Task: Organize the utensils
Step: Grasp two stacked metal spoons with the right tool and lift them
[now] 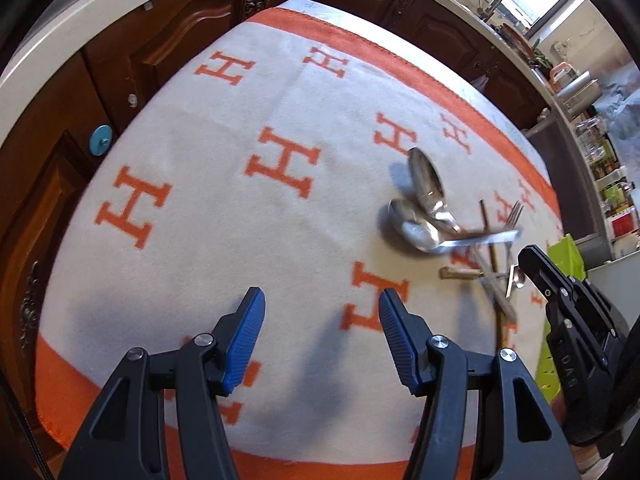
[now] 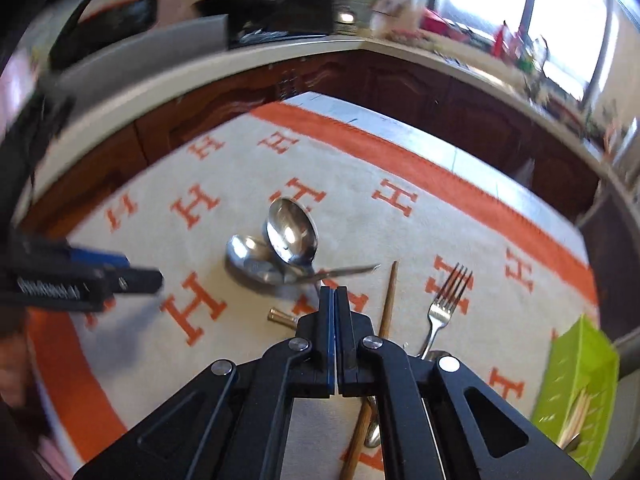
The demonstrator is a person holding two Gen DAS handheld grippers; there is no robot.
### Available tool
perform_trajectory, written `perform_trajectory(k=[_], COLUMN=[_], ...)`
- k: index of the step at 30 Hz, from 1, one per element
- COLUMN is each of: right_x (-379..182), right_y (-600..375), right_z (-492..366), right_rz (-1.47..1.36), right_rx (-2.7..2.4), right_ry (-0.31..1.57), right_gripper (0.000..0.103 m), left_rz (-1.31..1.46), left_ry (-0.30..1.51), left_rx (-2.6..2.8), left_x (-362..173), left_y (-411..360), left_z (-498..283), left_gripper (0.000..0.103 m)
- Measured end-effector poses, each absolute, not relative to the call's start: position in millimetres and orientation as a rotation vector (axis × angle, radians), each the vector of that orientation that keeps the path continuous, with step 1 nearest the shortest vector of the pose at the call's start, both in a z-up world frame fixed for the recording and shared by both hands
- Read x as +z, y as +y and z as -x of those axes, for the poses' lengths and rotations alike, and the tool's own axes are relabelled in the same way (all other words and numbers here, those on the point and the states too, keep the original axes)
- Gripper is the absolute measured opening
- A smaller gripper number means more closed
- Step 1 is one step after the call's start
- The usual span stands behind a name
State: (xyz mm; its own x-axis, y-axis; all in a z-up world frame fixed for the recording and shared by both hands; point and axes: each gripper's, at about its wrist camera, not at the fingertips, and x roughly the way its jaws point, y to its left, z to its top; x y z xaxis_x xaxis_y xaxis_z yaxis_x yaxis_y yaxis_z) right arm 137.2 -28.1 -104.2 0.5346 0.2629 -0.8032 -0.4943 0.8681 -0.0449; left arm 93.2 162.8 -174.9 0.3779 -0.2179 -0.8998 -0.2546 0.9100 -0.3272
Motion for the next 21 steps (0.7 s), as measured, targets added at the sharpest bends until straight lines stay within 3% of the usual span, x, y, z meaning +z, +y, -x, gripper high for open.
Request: perform_trajectory(k=[9,13,21], right_x=[-94.3,-101.8,-128.7], right_y=[-49.2,-34.1,17.0], right_z=[-164.4,-177.4,-203.1], right_rz=[0.102,0.099,0.273], right_rx=[0.529,0.595,0.701], right_ry=[1.017,1.051,1.092], right_gripper=[0.003,0.023,0.023], left_rz=[0.484,0.492,0.551], left_ry=[1.182,1.173,1.165], left_rx=[-0.016,-0.003,0.057], left_x=[-170.6,-168.7,-174.4], left_y=[151.5,158.1,187.1], left_z=[-117.7,-120.1,-114.2], left_gripper=[0.057,0.057,0.057])
